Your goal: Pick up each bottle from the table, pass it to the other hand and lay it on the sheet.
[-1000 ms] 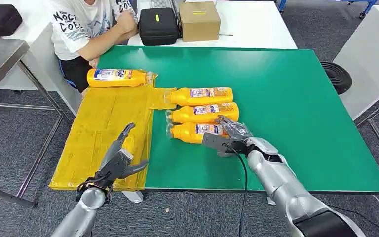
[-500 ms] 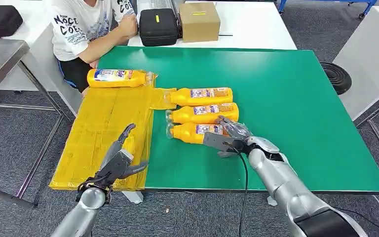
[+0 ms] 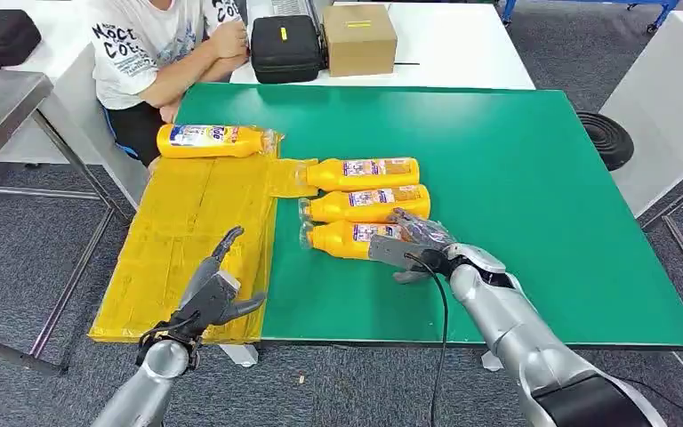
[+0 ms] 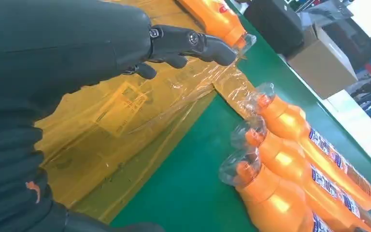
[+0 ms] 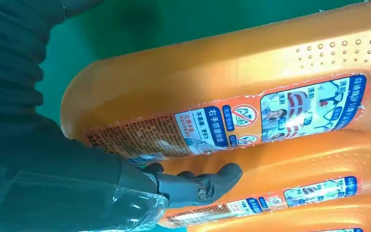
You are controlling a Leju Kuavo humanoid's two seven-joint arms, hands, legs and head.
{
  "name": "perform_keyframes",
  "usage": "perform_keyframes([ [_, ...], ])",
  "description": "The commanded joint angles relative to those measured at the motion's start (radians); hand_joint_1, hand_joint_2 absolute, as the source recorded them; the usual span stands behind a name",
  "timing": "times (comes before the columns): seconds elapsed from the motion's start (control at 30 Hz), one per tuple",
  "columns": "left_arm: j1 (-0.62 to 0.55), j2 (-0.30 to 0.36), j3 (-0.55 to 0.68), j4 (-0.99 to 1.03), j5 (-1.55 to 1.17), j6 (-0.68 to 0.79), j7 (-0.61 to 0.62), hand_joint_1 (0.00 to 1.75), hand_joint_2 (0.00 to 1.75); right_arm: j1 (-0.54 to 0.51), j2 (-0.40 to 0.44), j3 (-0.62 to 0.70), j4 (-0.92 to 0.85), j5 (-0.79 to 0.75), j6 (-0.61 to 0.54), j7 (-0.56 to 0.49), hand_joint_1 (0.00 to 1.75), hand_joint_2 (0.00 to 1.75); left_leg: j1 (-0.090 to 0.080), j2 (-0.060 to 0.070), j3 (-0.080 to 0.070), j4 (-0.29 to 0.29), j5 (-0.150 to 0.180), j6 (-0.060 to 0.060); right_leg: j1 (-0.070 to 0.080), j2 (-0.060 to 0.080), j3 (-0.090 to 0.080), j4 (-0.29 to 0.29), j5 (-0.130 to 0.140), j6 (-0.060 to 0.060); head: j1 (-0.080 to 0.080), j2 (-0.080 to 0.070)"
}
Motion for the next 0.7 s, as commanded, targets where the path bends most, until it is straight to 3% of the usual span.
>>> perform_keyframes([
  [0.03,-0.006,0.013,0.002,0.040,-0.004,-0.004,0.006,0.00,1.75,0.020,-0.005,0.031,0.083,-0.005,0.030,0.009,0.00,1.75,0.001,0.000,0.003,-0.002,0.000,-0.001,0.002,-0.002,0.004,-0.003,0.000,-0.003,0.000,0.000],
  [0.7,-0.011,0.026,-0.004,0.044,0.006,-0.031,0.008,0.00,1.75,0.110,-0.064,0.046,-0.052,-0.074,0.106,-0.006,0.00,1.75,0.001,-0.003,0.003,-0.002,0.000,0.000,0.002,-0.004,0.004,-0.003,-0.001,-0.002,0.000,0.000],
])
